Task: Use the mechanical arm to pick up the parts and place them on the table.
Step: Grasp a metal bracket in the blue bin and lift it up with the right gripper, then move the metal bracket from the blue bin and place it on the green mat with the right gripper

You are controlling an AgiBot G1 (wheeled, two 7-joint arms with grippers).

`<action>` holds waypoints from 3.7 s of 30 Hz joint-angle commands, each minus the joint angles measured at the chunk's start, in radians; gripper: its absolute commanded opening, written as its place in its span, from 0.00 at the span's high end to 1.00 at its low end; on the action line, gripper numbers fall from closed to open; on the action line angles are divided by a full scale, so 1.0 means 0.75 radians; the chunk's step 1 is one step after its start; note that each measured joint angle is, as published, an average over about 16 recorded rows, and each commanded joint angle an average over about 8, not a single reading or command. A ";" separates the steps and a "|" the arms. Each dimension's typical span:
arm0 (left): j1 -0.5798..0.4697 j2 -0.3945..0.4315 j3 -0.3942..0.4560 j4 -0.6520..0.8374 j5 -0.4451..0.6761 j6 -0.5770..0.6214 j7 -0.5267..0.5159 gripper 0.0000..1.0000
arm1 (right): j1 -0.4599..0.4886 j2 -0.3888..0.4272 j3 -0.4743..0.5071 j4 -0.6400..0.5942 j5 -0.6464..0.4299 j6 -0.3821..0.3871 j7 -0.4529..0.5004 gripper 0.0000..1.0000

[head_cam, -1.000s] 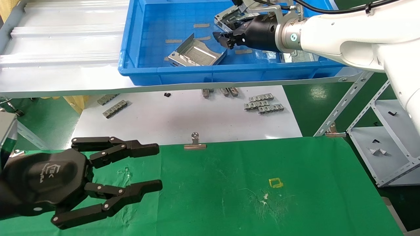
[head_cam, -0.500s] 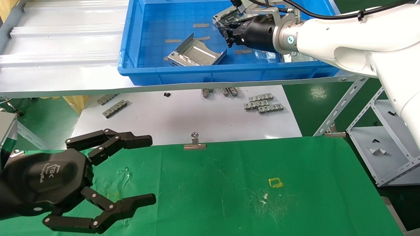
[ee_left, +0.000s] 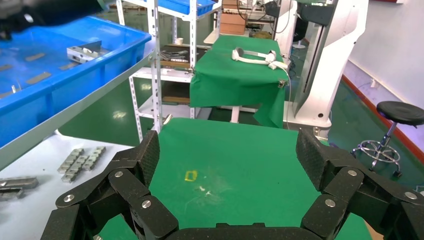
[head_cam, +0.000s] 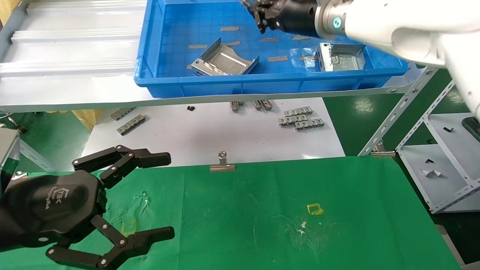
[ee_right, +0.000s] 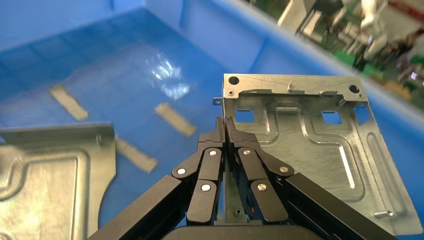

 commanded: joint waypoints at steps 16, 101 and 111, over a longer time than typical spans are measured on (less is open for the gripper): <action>0.000 0.000 0.000 0.000 0.000 0.000 0.000 0.00 | 0.174 0.324 -0.028 0.110 0.149 -1.101 -0.336 1.00; 0.000 0.000 0.000 0.000 0.000 0.000 0.000 0.00 | -0.312 0.512 -0.526 -0.267 0.507 -1.193 -1.022 0.00; 0.000 0.000 0.000 0.000 0.000 0.000 0.000 0.00 | -0.317 0.516 -0.520 -0.262 0.518 -1.194 -1.021 0.00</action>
